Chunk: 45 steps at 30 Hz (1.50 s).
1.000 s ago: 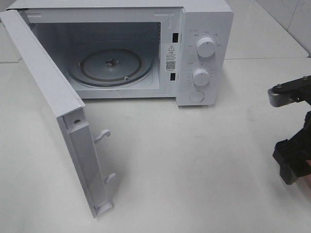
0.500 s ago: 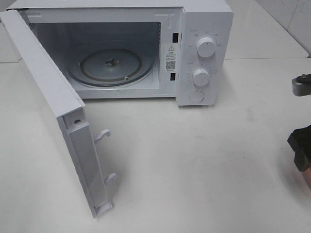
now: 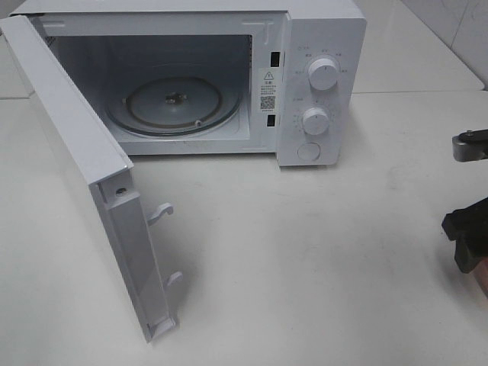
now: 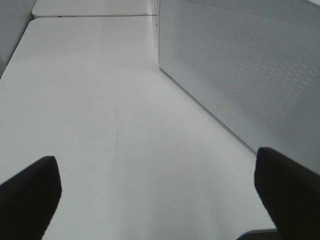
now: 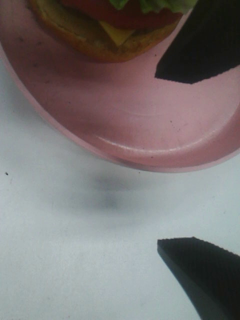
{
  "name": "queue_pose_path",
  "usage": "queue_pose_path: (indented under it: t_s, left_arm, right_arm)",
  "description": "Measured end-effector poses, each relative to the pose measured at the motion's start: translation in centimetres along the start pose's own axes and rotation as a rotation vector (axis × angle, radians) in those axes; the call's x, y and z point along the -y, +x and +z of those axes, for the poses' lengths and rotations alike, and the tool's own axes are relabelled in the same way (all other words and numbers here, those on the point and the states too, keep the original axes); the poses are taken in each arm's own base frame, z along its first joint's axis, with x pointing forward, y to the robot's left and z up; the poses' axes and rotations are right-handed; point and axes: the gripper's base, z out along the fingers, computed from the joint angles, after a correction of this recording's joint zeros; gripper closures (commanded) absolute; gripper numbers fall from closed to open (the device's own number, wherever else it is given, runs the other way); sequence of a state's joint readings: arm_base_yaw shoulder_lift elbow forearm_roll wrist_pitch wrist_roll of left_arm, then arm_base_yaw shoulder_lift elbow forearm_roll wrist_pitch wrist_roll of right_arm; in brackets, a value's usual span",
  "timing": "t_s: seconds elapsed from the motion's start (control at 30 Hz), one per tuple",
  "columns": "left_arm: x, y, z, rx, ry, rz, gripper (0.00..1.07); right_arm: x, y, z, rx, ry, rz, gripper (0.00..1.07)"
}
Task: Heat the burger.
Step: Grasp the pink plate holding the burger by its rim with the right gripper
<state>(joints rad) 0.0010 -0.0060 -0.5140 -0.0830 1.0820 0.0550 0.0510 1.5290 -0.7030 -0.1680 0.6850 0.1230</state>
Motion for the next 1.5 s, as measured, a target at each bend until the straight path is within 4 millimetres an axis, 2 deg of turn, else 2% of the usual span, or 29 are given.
queue_pose_path:
  t_s: [0.63,0.87,0.9,0.93,0.97,1.0,1.03,1.07,1.1,1.13,1.2,1.23,1.3,1.5]
  left_arm:
    - [0.0,0.0,0.0,0.000,0.000,0.000,0.09]
    - [0.0,0.0,0.0,0.000,0.000,0.000,0.09]
    - [0.0,0.0,0.0,0.000,0.000,0.000,0.09]
    - [0.0,0.0,0.0,0.000,0.000,0.000,0.09]
    - [0.0,0.0,0.0,0.000,0.000,0.000,0.09]
    - [0.0,0.0,0.0,0.000,0.000,0.000,0.09]
    - [0.0,0.0,0.0,0.000,0.000,0.000,0.09]
    - [0.0,0.0,0.0,0.000,0.000,0.000,0.09]
    - [0.0,0.0,0.0,0.000,0.000,0.000,0.09]
    - [0.0,0.0,0.0,0.000,0.000,0.000,0.09]
    - [0.0,0.0,0.0,0.000,0.000,0.000,0.09]
    - [0.0,0.0,0.0,0.000,0.000,0.000,0.09]
    - [0.0,0.0,0.0,0.000,0.000,0.000,0.09]
    - [0.0,0.0,0.0,0.000,0.000,0.000,0.09]
  right_arm:
    - [-0.6,-1.2,4.5,-0.071,-0.002,0.011,0.29]
    - [-0.6,-1.3,5.1,-0.072,0.005,0.017,0.35]
    - [-0.5,-1.4,5.1,-0.068,0.009,0.023,0.37]
    - [-0.4,-1.4,5.1,-0.063,0.025,0.035,0.45]
    - [-0.4,-1.4,5.1,-0.063,0.025,0.035,0.45]
    - [-0.3,-1.4,5.1,-0.061,0.036,0.044,0.51]
    - [-0.1,-1.4,5.1,-0.062,0.061,0.062,0.63]
    - [-0.1,-1.4,5.1,-0.062,0.061,0.062,0.63]
    - [0.0,-1.4,5.1,-0.063,0.074,0.065,0.70]
    - [0.0,-1.4,5.1,-0.063,0.074,0.065,0.70]
    - [0.2,-1.3,5.1,-0.069,0.099,0.092,0.96]
    - [0.2,-1.3,5.1,-0.069,0.099,0.092,0.96]
    - [0.4,-1.2,5.1,-0.076,0.112,0.085,1.07]
    - [0.4,-1.0,5.2,-0.083,0.121,0.076,1.07]
